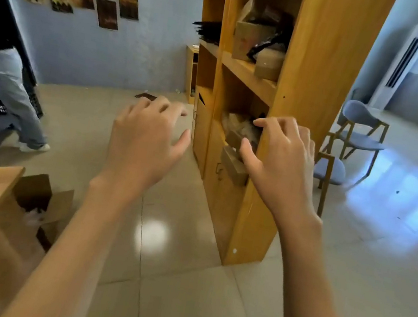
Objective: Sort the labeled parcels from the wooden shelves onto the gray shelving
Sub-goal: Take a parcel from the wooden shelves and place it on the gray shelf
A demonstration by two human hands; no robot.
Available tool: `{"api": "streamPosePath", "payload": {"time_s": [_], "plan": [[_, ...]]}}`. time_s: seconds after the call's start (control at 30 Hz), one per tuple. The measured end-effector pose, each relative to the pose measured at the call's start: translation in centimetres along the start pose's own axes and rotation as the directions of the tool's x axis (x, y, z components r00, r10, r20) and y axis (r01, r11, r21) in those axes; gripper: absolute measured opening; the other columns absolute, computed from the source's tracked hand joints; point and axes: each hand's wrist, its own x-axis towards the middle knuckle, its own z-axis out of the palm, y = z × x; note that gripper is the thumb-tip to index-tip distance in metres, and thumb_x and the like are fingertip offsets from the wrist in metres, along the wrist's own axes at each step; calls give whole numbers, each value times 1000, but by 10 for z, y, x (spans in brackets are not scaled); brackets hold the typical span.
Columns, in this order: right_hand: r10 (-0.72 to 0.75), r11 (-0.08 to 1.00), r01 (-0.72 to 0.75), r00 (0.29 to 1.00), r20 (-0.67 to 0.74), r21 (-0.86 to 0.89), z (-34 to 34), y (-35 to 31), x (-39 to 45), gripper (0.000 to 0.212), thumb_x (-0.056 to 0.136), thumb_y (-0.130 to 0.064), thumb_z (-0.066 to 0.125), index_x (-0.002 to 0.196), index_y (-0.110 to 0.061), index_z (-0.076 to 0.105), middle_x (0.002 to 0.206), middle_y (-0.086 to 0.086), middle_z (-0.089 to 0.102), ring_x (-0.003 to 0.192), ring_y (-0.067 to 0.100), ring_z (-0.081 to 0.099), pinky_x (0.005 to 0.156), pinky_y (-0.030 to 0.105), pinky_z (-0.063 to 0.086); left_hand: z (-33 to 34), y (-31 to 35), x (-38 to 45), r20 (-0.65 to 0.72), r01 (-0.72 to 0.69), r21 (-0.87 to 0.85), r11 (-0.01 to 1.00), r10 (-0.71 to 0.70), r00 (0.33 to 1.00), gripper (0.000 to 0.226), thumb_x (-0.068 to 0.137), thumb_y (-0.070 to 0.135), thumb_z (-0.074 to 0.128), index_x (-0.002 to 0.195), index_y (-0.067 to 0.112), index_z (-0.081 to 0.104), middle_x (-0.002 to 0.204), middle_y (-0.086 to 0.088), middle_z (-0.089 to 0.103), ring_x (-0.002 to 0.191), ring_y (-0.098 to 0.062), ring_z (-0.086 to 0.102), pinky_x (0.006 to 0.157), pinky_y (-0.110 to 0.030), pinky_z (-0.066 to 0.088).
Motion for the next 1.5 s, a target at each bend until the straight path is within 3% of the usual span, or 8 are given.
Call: {"api": "streamPosePath", "payload": {"time_s": [0.2, 0.4, 0.77, 1.07, 1.5], "plan": [[-29, 999, 29, 1000, -5, 24, 74, -24, 93, 37, 94, -37, 56, 124, -17, 59, 126, 5, 56, 121, 23, 44, 103, 36, 33, 43, -82, 62, -67, 14, 80, 997, -9, 998, 27, 88, 29, 62, 106, 9, 67, 96, -12, 68, 86, -35, 61, 72, -41, 46], [-50, 998, 52, 998, 44, -36, 162, -37, 154, 38, 94, -38, 55, 126, -18, 59, 127, 4, 55, 122, 23, 43, 104, 36, 34, 117, -149, 104, -81, 22, 49, 999, -18, 997, 22, 83, 24, 70, 99, 8, 69, 91, -13, 69, 83, -36, 63, 69, -41, 48], [132, 972, -131, 991, -9, -194, 311, -47, 292, 36, 94, -37, 54, 126, -20, 57, 128, 3, 54, 122, 22, 43, 101, 33, 34, 277, -277, 244, -78, -109, -111, 988, 101, 992, 23, 86, 26, 68, 103, 10, 69, 93, -12, 69, 83, -33, 64, 70, -41, 50], [265, 899, -288, 958, -114, -330, 372, -2, 385, 36, 94, -38, 52, 127, -21, 56, 130, 2, 52, 124, 21, 42, 103, 35, 34, 407, -293, 335, -13, -179, -338, 924, 185, 983, 27, 87, 29, 66, 108, 11, 69, 101, -12, 70, 93, -33, 64, 77, -47, 52], [221, 901, -285, 950, -220, -326, 478, 89, 591, 40, 94, -39, 53, 131, -22, 52, 132, 1, 49, 123, 19, 41, 102, 31, 35, 584, -313, 515, -39, -173, -336, 926, 170, 985, 31, 91, 33, 61, 113, 12, 66, 102, -10, 69, 96, -31, 62, 81, -45, 49]]}}
